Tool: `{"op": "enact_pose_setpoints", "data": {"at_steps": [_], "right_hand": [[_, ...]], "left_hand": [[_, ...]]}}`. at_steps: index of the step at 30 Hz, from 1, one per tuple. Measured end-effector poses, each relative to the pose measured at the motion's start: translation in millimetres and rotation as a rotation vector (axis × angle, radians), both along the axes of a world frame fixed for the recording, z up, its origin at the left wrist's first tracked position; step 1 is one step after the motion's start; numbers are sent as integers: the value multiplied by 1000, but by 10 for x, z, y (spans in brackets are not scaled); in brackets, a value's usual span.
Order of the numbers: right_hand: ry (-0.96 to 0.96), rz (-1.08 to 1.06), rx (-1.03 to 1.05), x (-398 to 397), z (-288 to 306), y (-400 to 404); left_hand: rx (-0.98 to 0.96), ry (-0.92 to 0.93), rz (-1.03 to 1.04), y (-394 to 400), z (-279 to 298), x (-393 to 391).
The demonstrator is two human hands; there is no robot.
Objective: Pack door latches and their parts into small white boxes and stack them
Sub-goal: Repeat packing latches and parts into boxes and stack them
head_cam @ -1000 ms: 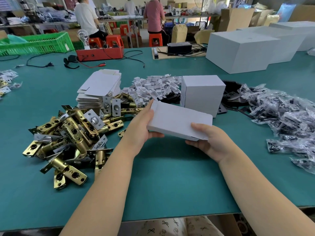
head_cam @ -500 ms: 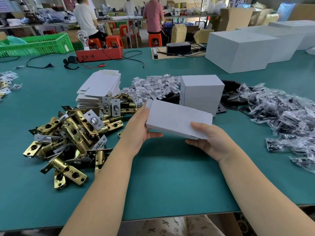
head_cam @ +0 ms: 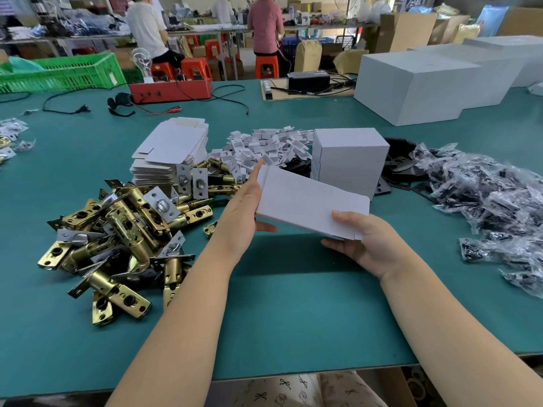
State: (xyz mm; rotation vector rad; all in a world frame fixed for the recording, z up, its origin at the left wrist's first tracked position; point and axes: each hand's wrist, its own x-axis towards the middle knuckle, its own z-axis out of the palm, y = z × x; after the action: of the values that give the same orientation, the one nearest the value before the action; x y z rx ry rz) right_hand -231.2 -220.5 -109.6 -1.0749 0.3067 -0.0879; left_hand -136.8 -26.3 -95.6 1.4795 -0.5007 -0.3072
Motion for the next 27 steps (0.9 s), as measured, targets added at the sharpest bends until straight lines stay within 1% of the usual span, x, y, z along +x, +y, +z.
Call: {"op": "enact_pose_setpoints", "data": {"at_steps": [4, 8, 14, 15, 17, 19, 21, 24, 27], "right_hand": [[-17, 16, 5, -2, 9, 9], [-16, 5, -7, 0, 9, 18], [1, -23, 14, 2, -1, 0], [3, -18, 21, 2, 0, 0], [-2, -2, 37, 1, 1, -5], [-11, 15, 59, -2, 6, -11], [-16, 18, 87, -2, 2, -29], [-16, 13, 115, -4, -14, -52], [-18, 18, 130, -8, -22, -57]], "left_hand": [[-72, 77, -2, -18, 20, -17], [-34, 106, -29, -44, -7, -40], [78, 22, -75, -65, -40, -58], [69, 34, -80, -61, -34, -57], [-34, 90, -125, -45, 2, -42], [-152, 151, -226, 11, 50, -16], [-227, 209, -331, 102, 91, 21], [-262, 246, -438, 230, 98, 70], [-239, 199, -467, 303, 96, 67]]}}
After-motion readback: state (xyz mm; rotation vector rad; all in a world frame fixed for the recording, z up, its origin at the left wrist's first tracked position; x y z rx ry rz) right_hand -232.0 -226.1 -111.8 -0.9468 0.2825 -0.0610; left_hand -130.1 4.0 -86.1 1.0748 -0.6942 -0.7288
